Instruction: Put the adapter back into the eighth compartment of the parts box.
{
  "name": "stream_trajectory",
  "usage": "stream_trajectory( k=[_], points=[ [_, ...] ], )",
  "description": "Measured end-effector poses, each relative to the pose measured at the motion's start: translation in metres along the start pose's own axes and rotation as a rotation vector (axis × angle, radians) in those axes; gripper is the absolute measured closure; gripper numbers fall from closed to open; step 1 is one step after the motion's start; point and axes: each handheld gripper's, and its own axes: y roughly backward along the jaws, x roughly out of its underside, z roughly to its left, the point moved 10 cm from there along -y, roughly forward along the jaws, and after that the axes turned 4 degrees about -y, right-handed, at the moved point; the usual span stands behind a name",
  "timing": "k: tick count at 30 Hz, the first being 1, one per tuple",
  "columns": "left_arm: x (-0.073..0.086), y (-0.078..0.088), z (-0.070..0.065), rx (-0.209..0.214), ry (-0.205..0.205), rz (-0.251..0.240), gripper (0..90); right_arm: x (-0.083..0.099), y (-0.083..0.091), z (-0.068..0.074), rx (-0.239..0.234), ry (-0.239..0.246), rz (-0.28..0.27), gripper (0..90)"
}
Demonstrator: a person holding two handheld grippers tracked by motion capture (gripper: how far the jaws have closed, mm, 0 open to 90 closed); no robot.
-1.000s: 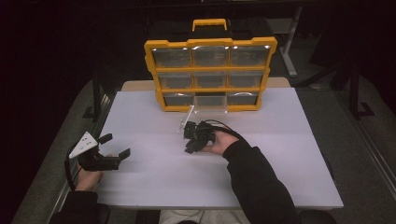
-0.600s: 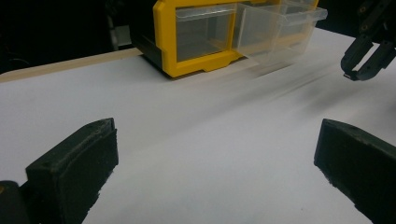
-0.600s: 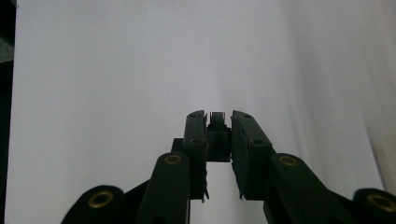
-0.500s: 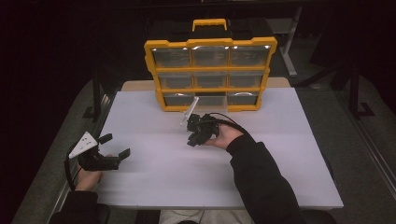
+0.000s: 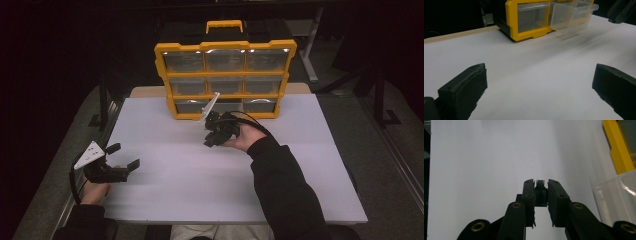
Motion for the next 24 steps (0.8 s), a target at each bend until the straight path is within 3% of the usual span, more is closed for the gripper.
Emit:
stream_trajectory(
  k=[24],
  points=[
    [0.000, 0.000, 0.000, -0.004, 0.002, 0.002, 0.0, -0.003, 0.026, -0.028, 0.044, -0.044, -0.029, 74.9]
  ],
)
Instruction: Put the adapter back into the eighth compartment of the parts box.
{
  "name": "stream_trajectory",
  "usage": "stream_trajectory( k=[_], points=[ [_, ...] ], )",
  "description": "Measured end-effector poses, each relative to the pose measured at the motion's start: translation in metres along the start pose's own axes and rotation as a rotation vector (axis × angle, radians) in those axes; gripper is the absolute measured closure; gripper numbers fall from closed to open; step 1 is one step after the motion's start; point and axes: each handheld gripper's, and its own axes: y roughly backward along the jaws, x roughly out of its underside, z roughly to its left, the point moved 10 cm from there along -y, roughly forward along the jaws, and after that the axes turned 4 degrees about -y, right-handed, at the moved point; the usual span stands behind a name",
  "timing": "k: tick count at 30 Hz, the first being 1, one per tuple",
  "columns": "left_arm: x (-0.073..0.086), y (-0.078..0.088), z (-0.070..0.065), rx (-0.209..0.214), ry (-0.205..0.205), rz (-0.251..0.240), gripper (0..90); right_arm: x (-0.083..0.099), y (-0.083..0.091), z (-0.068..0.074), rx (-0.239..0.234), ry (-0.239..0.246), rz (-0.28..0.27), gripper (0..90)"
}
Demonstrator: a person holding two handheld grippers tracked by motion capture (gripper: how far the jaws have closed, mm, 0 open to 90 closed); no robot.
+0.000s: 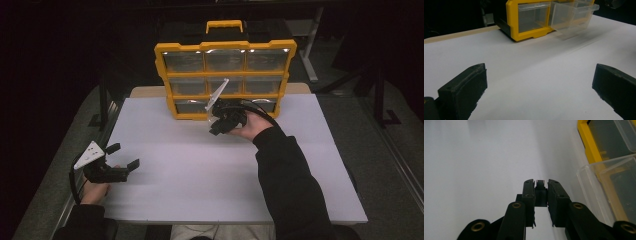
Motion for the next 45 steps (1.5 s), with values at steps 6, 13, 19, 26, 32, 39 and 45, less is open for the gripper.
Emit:
stream_trajectory(
  k=[6, 13, 19, 26, 32, 39, 45],
  points=[
    [0.000, 0.000, 0.001, -0.001, 0.003, -0.001, 0.0, -0.002, 0.007, -0.008, 0.008, -0.013, -0.006, 74.9],
    [0.000, 0.000, 0.000, 0.000, 0.001, 0.001, 0.0, -0.007, 0.011, -0.016, 0.025, -0.019, -0.003, 74.9],
    [0.000, 0.000, 0.001, -0.001, 0.003, -0.001, 0.0, -0.011, 0.012, -0.024, 0.032, -0.025, 0.002, 74.9],
    [0.000, 0.000, 0.001, -0.001, 0.004, -0.003, 0.0, -0.016, 0.018, -0.034, 0.048, -0.039, 0.013, 74.9],
    [0.000, 0.000, 0.001, -0.002, 0.007, -0.006, 0.0, -0.023, 0.022, -0.043, 0.062, -0.049, 0.012, 74.9],
    [0.000, 0.000, 0.001, -0.002, 0.006, -0.007, 0.0, -0.025, 0.018, -0.053, 0.078, -0.058, 0.013, 74.9],
    [0.000, 0.000, 0.001, -0.003, 0.007, -0.007, 0.0, -0.023, 0.011, -0.063, 0.083, -0.080, 0.008, 74.9]
  ],
)
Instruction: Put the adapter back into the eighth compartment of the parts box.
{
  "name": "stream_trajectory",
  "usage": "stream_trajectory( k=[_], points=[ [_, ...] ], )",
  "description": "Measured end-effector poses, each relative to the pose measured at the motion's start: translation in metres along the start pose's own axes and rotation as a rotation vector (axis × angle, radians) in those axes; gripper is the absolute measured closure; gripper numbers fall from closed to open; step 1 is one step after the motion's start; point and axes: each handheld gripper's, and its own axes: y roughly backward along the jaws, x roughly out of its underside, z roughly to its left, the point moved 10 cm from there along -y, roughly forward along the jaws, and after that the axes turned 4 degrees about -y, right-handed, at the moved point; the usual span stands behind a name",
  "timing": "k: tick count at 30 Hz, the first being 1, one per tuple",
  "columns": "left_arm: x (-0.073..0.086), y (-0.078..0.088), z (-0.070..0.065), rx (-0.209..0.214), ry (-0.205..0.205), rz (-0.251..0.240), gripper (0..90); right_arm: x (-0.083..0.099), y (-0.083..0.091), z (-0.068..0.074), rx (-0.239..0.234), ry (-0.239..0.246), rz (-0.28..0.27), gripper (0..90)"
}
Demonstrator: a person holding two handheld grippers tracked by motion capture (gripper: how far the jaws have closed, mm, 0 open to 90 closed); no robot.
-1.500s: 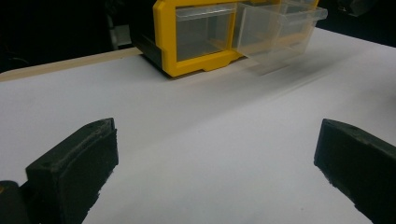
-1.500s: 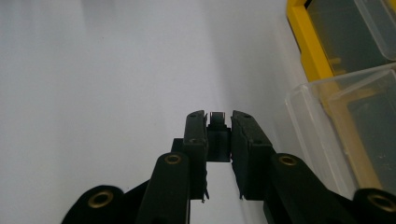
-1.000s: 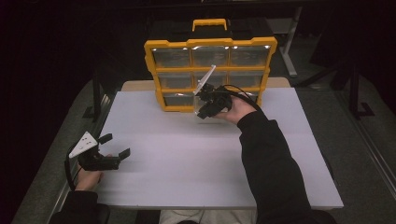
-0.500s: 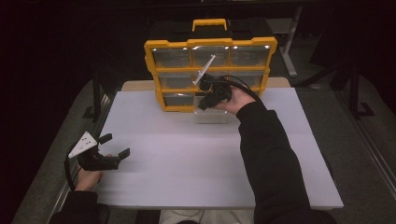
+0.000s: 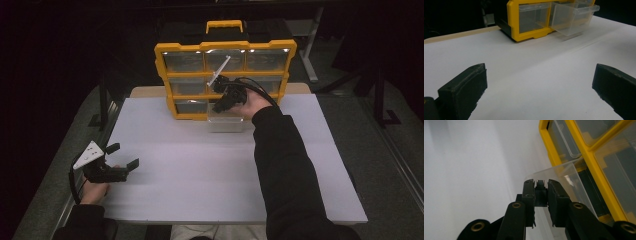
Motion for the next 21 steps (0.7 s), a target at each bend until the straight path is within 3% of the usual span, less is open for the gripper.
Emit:
stream_trajectory(
  k=[12, 21],
  points=[
    [0.000, 0.000, 0.000, 0.001, -0.004, 0.003, 0.0, 0.008, -0.010, -0.015, 0.021, -0.029, 0.017, 74.8],
    [0.002, -0.001, -0.001, 0.005, -0.012, 0.013, 0.0, 0.011, -0.014, -0.027, 0.018, -0.044, -0.005, 74.7]
  ],
)
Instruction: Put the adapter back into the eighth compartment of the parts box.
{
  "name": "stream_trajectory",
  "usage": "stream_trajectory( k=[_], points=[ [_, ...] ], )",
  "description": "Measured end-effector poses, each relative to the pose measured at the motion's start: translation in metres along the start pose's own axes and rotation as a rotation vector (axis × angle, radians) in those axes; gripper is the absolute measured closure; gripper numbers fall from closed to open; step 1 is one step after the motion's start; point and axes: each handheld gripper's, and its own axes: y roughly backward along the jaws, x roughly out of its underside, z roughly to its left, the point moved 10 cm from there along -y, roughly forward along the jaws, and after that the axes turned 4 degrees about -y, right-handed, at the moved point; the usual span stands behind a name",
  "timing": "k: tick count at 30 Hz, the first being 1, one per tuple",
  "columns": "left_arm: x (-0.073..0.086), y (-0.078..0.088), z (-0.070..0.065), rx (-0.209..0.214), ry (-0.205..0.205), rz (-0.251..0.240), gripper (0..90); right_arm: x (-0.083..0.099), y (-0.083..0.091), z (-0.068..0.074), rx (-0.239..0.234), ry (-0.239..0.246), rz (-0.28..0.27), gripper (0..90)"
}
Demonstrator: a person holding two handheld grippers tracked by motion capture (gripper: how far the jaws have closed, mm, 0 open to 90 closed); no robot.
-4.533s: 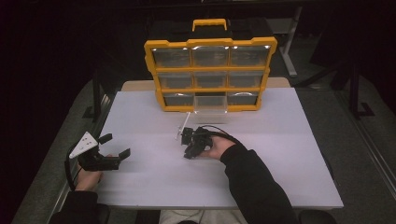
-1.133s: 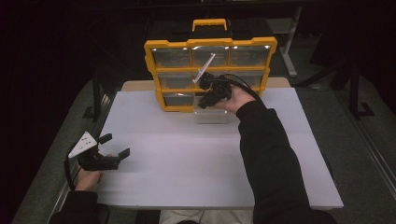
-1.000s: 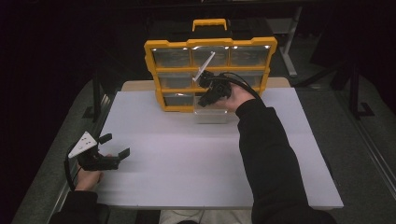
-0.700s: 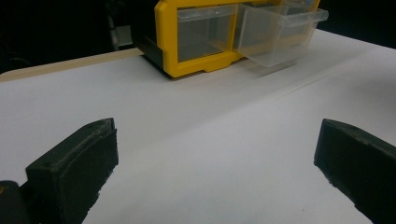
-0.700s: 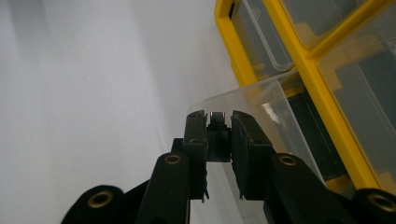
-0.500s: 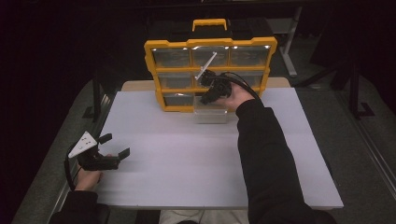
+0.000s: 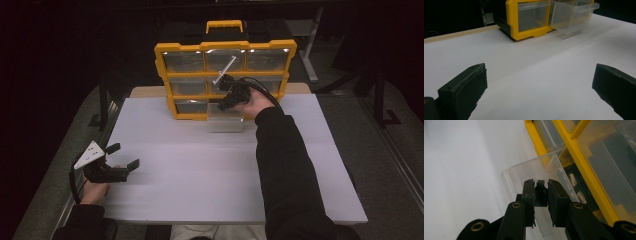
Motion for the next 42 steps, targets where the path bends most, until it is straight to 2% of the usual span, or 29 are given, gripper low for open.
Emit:
stream_trajectory(
  k=[9, 10, 15, 17, 20, 23, 29, 30, 36, 42],
  points=[
    [-0.001, 0.001, 0.000, -0.002, 0.002, -0.005, 0.0, 0.007, -0.014, -0.002, -0.002, -0.005, 0.010, 73.6],
    [-0.001, 0.001, 0.000, -0.001, 0.002, -0.005, 0.0, 0.008, -0.014, -0.002, 0.003, -0.007, 0.007, 69.7],
    [-0.001, 0.001, 0.001, -0.003, 0.003, -0.006, 0.0, 0.009, -0.012, -0.004, 0.031, -0.011, 0.000, 60.7],
    [-0.001, 0.001, 0.000, -0.003, 0.002, -0.006, 0.0, 0.009, -0.011, -0.004, 0.029, -0.015, -0.007, 58.8],
    [-0.001, 0.001, 0.000, -0.002, 0.002, -0.004, 0.0, 0.012, -0.008, -0.004, 0.026, -0.024, -0.012, 47.1],
    [-0.001, 0.001, 0.000, -0.002, 0.002, -0.005, 0.0, 0.013, -0.006, -0.003, 0.033, -0.018, -0.016, 42.5],
    [0.000, 0.001, 0.000, -0.003, -0.001, -0.001, 0.0, 0.016, -0.001, -0.004, 0.042, -0.058, -0.047, 25.9],
    [0.000, 0.001, 0.000, -0.003, 0.000, -0.001, 0.0, 0.017, 0.000, -0.005, 0.043, -0.068, -0.056, 20.9],
    [0.000, 0.000, -0.001, -0.002, -0.003, -0.001, 0.0, 0.024, 0.005, -0.003, 0.032, -0.089, -0.064, 13.4],
    [0.000, 0.000, -0.001, -0.002, -0.005, 0.002, 0.0, 0.030, 0.009, 0.000, 0.036, -0.082, -0.072, 9.3]
  ],
)
